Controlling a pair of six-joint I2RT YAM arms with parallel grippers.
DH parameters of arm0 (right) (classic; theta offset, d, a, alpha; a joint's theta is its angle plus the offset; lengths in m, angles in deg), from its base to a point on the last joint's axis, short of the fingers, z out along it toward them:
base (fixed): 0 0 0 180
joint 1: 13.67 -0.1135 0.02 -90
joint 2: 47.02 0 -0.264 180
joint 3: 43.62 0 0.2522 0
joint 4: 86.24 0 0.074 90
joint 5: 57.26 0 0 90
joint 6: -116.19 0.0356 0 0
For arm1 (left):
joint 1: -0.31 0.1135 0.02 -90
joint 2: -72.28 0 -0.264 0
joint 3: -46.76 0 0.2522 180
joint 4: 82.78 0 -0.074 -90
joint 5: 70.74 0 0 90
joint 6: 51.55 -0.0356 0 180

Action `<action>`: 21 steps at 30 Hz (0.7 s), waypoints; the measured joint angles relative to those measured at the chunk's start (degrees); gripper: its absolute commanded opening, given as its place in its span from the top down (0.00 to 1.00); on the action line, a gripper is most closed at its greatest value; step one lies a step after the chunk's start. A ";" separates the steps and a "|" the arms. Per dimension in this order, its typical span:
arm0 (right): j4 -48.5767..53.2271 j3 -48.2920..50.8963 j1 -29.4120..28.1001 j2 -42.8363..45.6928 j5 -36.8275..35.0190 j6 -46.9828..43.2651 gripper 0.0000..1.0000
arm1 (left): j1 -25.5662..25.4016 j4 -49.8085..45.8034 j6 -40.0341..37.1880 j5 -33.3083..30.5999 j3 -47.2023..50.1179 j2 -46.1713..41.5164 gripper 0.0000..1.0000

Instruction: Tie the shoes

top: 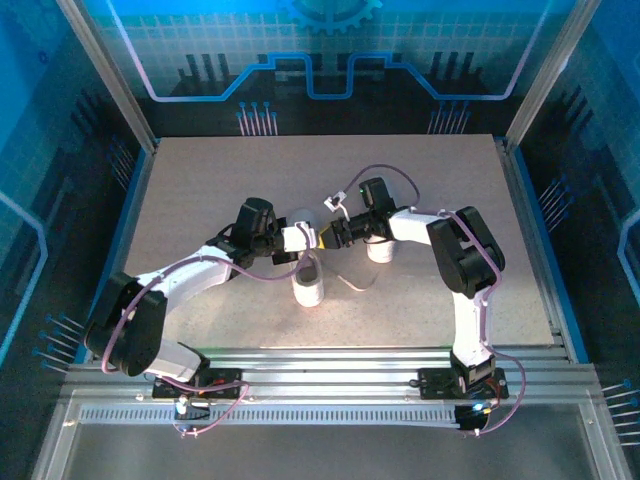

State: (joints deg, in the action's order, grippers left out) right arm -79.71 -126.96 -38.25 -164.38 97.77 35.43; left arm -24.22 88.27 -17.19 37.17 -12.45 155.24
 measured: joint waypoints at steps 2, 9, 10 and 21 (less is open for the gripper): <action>-0.57 0.00 0.00 0.00 0.02 0.28 0.65 | 0.00 0.02 0.00 0.15 0.00 0.00 1.00; -0.98 0.00 -0.04 -0.04 0.09 0.87 0.63 | 0.04 0.00 0.02 0.52 0.00 0.00 1.00; -0.98 -0.02 -0.09 -0.11 0.15 0.87 0.63 | 0.04 -0.02 0.02 0.55 0.00 0.00 1.00; 0.22 -0.09 -0.50 -0.04 -1.20 -1.44 0.91 | 0.11 -0.22 0.20 0.98 0.00 0.02 1.00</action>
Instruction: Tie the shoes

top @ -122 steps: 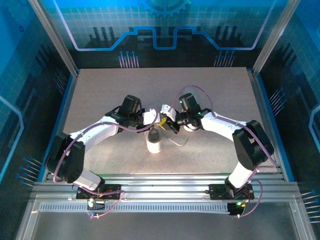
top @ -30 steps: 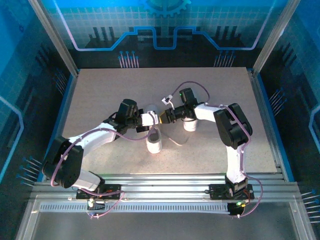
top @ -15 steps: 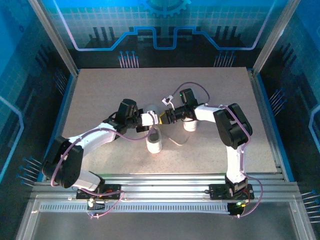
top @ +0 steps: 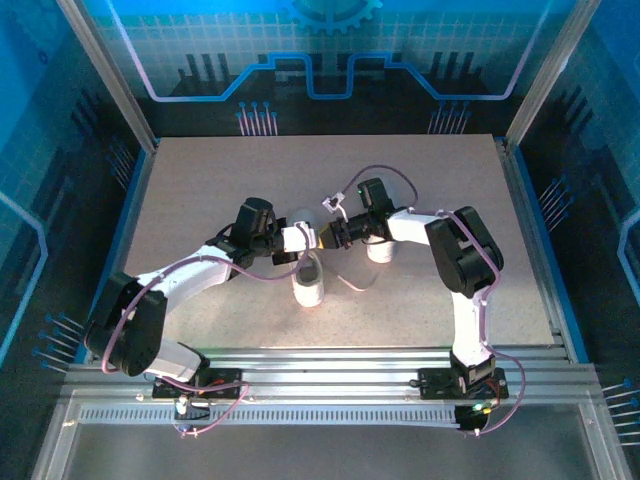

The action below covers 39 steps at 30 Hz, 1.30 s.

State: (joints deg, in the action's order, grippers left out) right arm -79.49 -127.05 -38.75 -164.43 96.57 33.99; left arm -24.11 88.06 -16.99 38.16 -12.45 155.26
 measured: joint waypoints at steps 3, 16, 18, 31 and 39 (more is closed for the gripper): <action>0.59 1.42 0.00 2.21 -2.51 -1.42 0.93 | 0.00 0.00 0.00 0.00 0.00 0.00 1.00; -5.35 9.60 -0.02 11.21 -14.19 -2.47 0.97 | 0.00 -1.27 0.04 0.04 0.00 0.00 1.00; -5.60 9.68 -0.04 11.21 -15.08 -2.49 0.97 | 0.00 -1.29 0.11 0.04 0.00 0.00 1.00; -7.06 9.27 0.02 10.84 -14.05 -0.68 0.74 | 0.00 -0.13 1.55 0.42 0.00 0.00 1.00; -12.04 6.12 0.17 4.63 -6.54 4.04 0.69 | 0.00 1.31 1.57 0.44 -0.02 0.26 1.00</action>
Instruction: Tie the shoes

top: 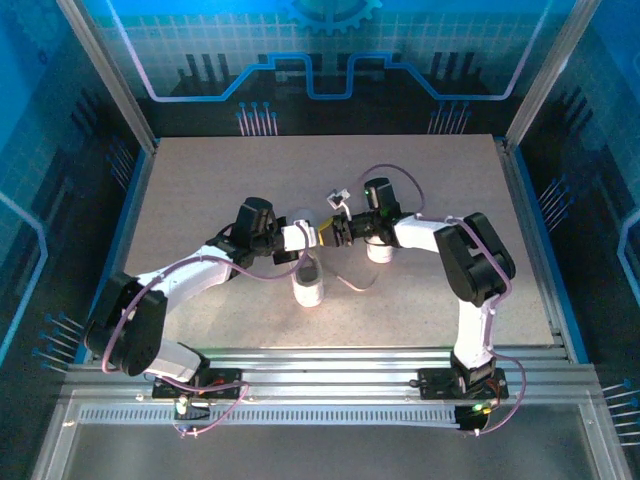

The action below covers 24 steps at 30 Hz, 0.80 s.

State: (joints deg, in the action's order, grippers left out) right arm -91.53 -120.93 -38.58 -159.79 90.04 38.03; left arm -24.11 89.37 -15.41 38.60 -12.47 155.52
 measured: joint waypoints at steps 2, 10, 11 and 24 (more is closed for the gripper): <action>-1.25 0.00 0.22 -1.03 1.44 1.01 0.69 | 0.00 0.02 0.00 0.00 0.00 0.35 1.00; -3.13 -1.01 0.66 -3.13 5.38 2.78 0.64 | 0.22 0.46 -0.02 1.07 0.00 0.50 1.00; -3.15 -1.22 0.68 -3.48 5.88 2.78 0.64 | 0.26 0.46 -0.02 1.25 0.00 0.52 1.00; -2.84 -2.47 1.09 -5.01 7.91 2.10 0.62 | 0.35 1.27 1.16 1.73 -0.11 1.27 1.00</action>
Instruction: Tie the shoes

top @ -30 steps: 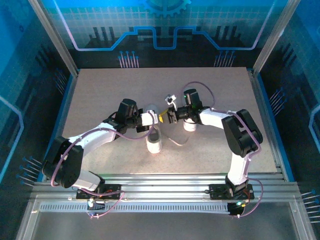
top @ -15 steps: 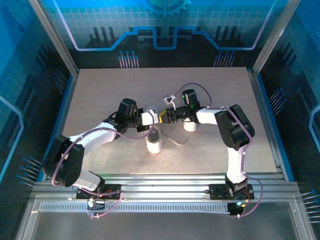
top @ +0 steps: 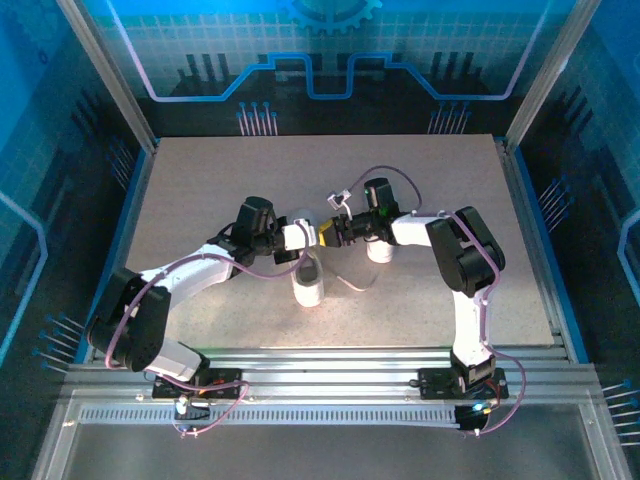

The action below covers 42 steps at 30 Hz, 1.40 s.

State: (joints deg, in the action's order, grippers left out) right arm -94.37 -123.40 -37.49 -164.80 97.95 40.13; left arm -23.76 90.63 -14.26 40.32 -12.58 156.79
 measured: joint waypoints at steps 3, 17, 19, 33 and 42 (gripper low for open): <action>-1.40 0.20 0.02 0.00 -0.02 0.20 0.61 | 0.26 0.48 1.01 0.26 0.00 0.00 1.00; -16.39 4.76 0.26 -0.20 -0.48 8.04 0.61 | 0.70 2.47 5.25 1.88 0.37 0.00 1.00; -14.36 4.85 0.22 0.35 -0.94 5.77 0.61 | 0.76 2.56 5.88 2.05 0.48 0.00 1.00; -2.25 5.75 -1.75 5.20 -5.22 -5.57 0.90 | 1.49 4.00 6.29 4.42 0.48 0.00 1.00; -0.15 14.29 -2.03 20.92 -17.97 -10.82 0.96 | 2.54 3.04 6.10 5.84 0.44 -0.02 1.00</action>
State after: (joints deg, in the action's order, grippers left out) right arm -94.53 -109.10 -39.52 -143.88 79.98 29.31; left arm -21.23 93.67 -8.16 46.16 -12.14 156.77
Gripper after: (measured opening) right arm 0.051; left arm 0.050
